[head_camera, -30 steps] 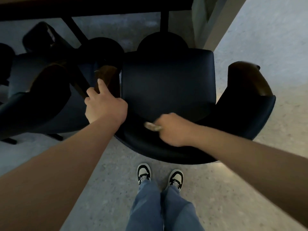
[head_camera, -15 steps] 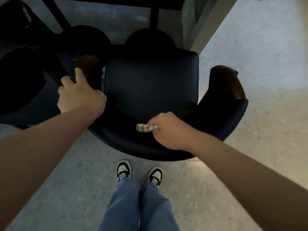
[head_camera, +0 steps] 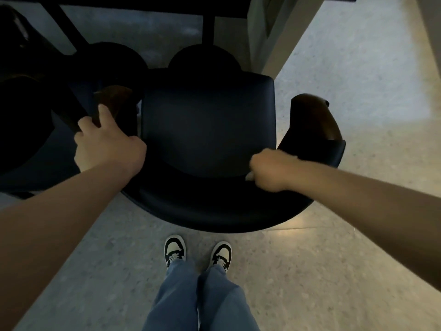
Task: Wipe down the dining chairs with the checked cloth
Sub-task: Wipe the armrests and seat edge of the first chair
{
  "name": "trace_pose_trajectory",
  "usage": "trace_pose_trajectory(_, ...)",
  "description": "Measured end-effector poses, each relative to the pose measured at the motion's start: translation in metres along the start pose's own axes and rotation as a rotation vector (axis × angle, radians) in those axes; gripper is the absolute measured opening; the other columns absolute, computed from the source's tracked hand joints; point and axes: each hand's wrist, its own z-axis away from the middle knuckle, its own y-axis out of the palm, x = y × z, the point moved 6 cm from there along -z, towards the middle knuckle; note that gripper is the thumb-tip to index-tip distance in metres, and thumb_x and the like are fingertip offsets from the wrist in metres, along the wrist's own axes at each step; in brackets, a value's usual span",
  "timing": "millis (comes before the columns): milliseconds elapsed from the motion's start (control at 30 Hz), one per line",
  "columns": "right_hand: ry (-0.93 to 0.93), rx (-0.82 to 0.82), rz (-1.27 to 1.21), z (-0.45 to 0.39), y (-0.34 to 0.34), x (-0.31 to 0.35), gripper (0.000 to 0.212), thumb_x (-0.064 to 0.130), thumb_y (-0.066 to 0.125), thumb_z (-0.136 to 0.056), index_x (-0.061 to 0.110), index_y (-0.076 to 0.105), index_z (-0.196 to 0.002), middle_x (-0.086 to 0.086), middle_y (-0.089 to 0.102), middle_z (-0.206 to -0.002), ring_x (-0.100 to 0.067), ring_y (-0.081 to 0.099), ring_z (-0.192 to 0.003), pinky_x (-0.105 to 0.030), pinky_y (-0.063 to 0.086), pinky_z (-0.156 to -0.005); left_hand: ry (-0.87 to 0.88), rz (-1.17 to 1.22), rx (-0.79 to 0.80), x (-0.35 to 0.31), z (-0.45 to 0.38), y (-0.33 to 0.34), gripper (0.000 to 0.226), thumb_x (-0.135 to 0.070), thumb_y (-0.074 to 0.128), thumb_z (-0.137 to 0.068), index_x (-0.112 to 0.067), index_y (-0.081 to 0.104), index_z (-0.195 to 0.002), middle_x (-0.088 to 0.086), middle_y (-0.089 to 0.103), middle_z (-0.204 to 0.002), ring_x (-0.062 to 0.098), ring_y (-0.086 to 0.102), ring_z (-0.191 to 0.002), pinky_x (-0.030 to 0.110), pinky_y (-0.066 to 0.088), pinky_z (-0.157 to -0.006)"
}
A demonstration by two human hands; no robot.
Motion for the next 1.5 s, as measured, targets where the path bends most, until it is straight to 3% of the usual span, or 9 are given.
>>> trace_pose_trajectory(133,-0.02,0.067,-0.03,-0.005,-0.005,-0.008,0.02,0.022,0.05,-0.093,0.007,0.061,-0.088,-0.016,0.063,-0.099,-0.031,0.06,-0.088,-0.033,0.048,-0.074,0.007,0.014,0.0,0.0,0.0,0.0,0.076,-0.033,0.051,-0.091,-0.023,0.01,-0.154,0.017,0.02,-0.153,0.043,0.031,-0.131,0.055,0.039,-0.097)
trace_pose_trajectory(267,0.237,-0.007,0.073,-0.025,-0.03,-0.069,0.03,0.027,0.045,-0.099,0.004,0.059,-0.112,-0.013,0.054,-0.098,-0.028,0.055,-0.086,-0.033,0.043,-0.072,0.011,0.02,0.006,0.0,0.001,0.0,0.076,-0.033,0.05,-0.092,-0.022,0.009,-0.155,0.016,0.02,-0.152,0.042,0.031,-0.13,0.053,0.04,-0.094)
trace_pose_trajectory(500,-0.076,0.14,-0.272,-0.041,0.019,0.05,0.032,0.026,0.048,-0.097,0.005,0.064,-0.115,-0.016,0.064,-0.116,-0.03,0.061,-0.106,-0.031,0.048,-0.089,0.017,0.039,0.014,0.0,0.002,-0.002,0.076,-0.033,0.05,-0.092,-0.022,0.008,-0.155,0.015,0.019,-0.153,0.04,0.031,-0.132,0.05,0.042,-0.092)
trace_pose_trajectory(733,-0.03,-0.098,-0.752,-0.103,-0.008,0.131,0.026,0.011,0.05,-0.09,0.002,0.059,-0.112,-0.011,0.063,-0.107,-0.029,0.063,-0.096,-0.027,0.045,-0.07,0.019,0.035,0.015,0.002,0.0,-0.001,0.076,-0.033,0.049,-0.092,-0.023,0.007,-0.155,0.014,0.017,-0.155,0.039,0.029,-0.134,0.049,0.041,-0.095)
trace_pose_trajectory(900,-0.108,0.032,-0.485,-0.101,0.002,0.133,0.027,0.009,0.048,-0.092,0.001,0.06,-0.114,-0.016,0.063,-0.116,-0.028,0.062,-0.098,-0.027,0.042,-0.07,0.026,0.033,0.02,0.0,0.002,-0.002,0.075,-0.031,0.049,-0.092,-0.023,0.008,-0.155,0.015,0.017,-0.155,0.038,0.03,-0.134,0.049,0.04,-0.096)
trace_pose_trajectory(1100,0.057,0.25,-0.04,-0.076,0.028,0.03,0.025,0.011,0.059,-0.088,0.0,0.065,-0.11,-0.017,0.066,-0.113,-0.03,0.064,-0.101,-0.03,0.049,-0.081,0.03,0.06,0.031,0.001,0.004,-0.003,0.075,-0.029,0.049,-0.093,-0.023,0.007,-0.155,0.013,0.016,-0.155,0.037,0.029,-0.135,0.048,0.041,-0.095)
trace_pose_trajectory(1333,0.072,0.099,-0.611,-0.074,0.012,0.102,0.03,0.019,0.046,-0.095,0.002,0.064,-0.113,-0.016,0.063,-0.108,-0.03,0.062,-0.098,-0.028,0.045,-0.074,0.027,0.145,0.028,0.002,0.003,-0.004,0.074,-0.027,0.048,-0.093,-0.023,0.008,-0.155,0.011,0.016,-0.156,0.036,0.029,-0.135,0.048,0.041,-0.095)
trace_pose_trajectory(1433,0.114,-0.082,-1.029,-0.053,-0.004,0.12,0.023,0.008,0.043,-0.09,0.011,0.062,-0.078,-0.008,0.058,-0.068,-0.022,0.056,-0.059,-0.024,0.042,-0.05,0.027,0.303,-0.017,0.005,0.003,-0.007,0.069,-0.028,0.042,-0.098,-0.022,0.005,-0.155,0.006,0.019,-0.157,0.033,0.031,-0.136,0.047,0.036,-0.101)
trace_pose_trajectory(1500,0.154,-0.172,-1.329,-0.035,-0.013,0.13,0.022,0.015,0.043,-0.094,0.013,0.057,-0.078,-0.005,0.05,-0.056,-0.014,0.044,-0.041,-0.016,0.031,-0.037,-0.004,0.481,-0.049,0.011,0.003,-0.007,0.064,-0.028,0.037,-0.101,-0.025,0.005,-0.156,-0.001,0.026,-0.157,0.028,0.037,-0.135,0.044,0.034,-0.103)
